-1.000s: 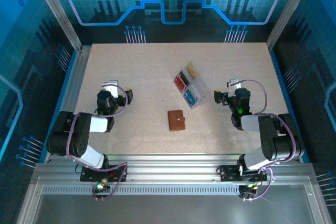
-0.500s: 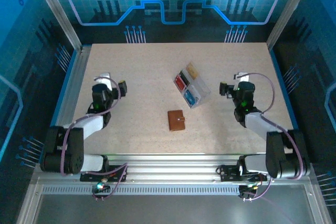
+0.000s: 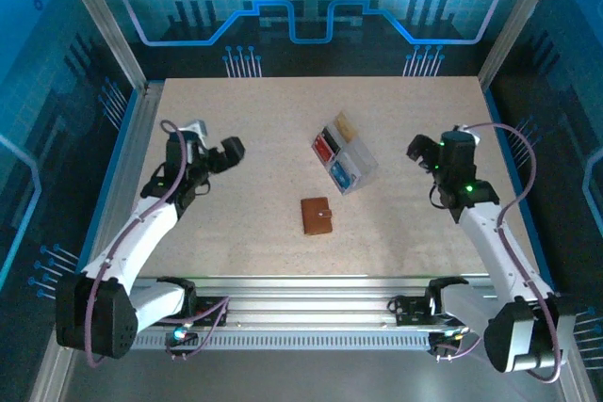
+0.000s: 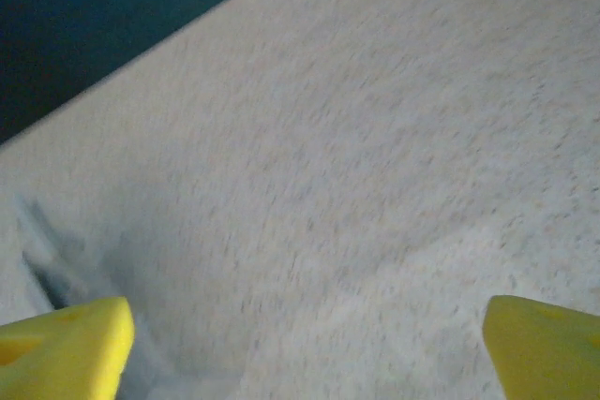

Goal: Put the credit cards into the card holder

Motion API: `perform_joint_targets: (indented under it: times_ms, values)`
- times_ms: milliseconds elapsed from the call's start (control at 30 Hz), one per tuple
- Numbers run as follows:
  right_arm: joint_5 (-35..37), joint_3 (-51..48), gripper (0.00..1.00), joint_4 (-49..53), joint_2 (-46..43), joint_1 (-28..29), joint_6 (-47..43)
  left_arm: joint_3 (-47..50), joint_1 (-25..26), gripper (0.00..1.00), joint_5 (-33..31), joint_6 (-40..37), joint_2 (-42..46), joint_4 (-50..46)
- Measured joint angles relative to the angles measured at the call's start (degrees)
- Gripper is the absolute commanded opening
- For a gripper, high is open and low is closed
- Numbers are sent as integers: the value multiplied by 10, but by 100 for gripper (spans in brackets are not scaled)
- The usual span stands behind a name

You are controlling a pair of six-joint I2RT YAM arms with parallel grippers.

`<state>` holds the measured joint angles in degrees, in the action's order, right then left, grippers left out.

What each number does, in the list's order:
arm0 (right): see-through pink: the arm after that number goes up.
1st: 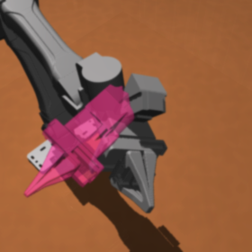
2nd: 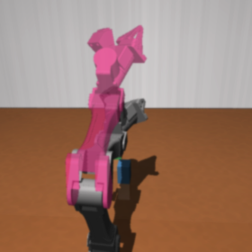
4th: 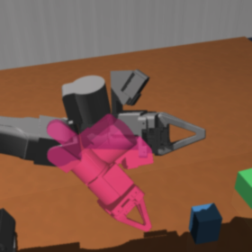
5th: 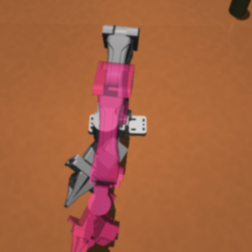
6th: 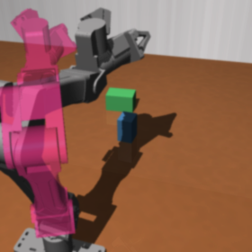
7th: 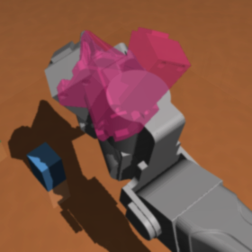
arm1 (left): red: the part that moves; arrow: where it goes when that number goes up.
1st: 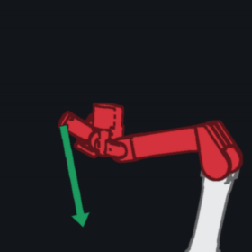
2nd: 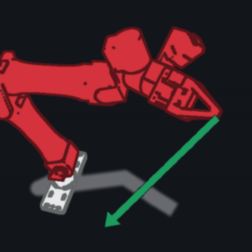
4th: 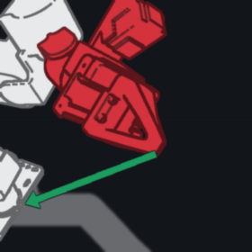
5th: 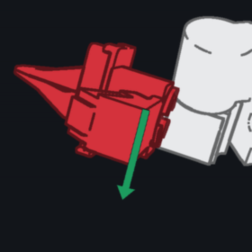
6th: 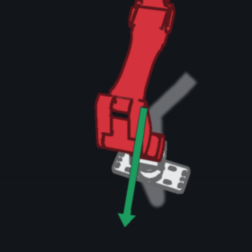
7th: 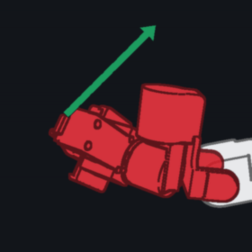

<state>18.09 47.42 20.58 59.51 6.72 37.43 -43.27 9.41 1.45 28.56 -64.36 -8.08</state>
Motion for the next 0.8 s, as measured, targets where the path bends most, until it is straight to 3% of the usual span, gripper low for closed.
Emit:
perform_joint_targets:
  times_ms: [133, 367, 533, 800]
  values:
    - [20, 3, 68, 69, 1, 104, -1, 30, 70, 86, 54, 26, -7, -7]
    - [40, 27, 36, 131, 72, 290, -2, 42, 155, 40, 158, 79, -109, 55]
    - [34, 87, 35, 132, 181, 374, -3, 31, 182, 24, 214, 105, -219, 107]
    - [8, 162, 31, 113, 346, 429, -5, -8, 212, 21, 244, 108, -287, 133]
